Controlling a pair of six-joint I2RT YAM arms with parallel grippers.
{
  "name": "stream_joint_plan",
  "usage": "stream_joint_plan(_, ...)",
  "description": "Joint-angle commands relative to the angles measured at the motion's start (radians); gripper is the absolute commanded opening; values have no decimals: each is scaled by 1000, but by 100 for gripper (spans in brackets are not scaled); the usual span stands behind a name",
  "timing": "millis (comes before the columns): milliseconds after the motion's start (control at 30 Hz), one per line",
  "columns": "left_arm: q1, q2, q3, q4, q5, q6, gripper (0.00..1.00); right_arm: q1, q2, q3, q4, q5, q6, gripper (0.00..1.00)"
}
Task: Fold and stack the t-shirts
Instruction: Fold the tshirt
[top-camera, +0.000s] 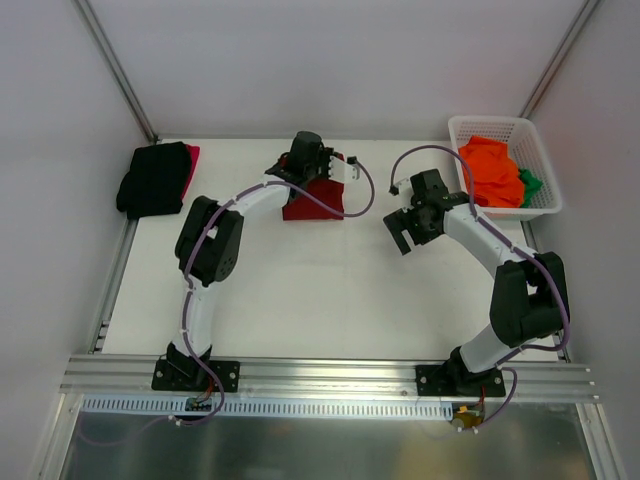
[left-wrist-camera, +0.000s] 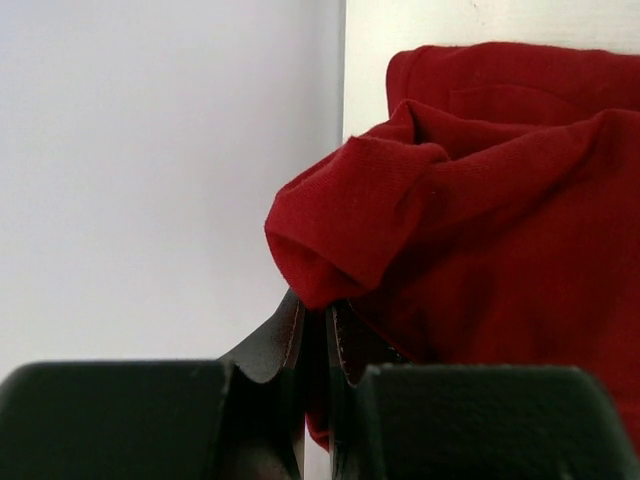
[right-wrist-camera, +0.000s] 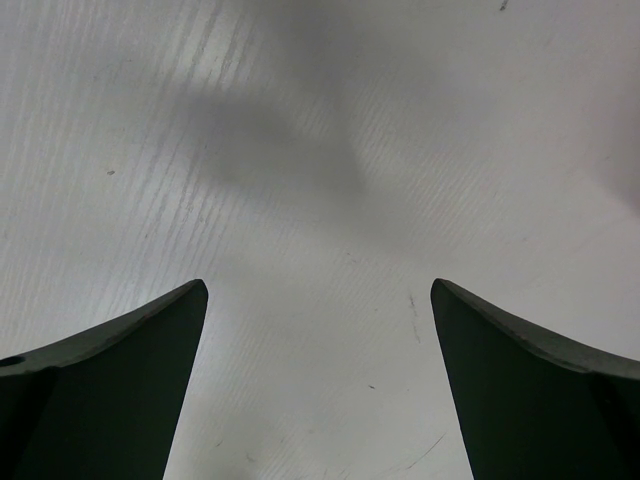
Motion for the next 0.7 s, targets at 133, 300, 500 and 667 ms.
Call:
stream_joint_plan(133,21,77,101,6,57,5,0,-8,-5,19,-21,-19,17,99)
stream_joint_plan(300,26,111,124,2,50,2,0,-11,-8,16,-19,-27,17,99)
stream_joint_plan(500,38,152,154,-1,40,8,0,-13,-4,18,-22,-33,17,99)
stream_joint_plan(667,58,195,200,-1,16,8,1,-14,-8,19,-22,-39,19,99)
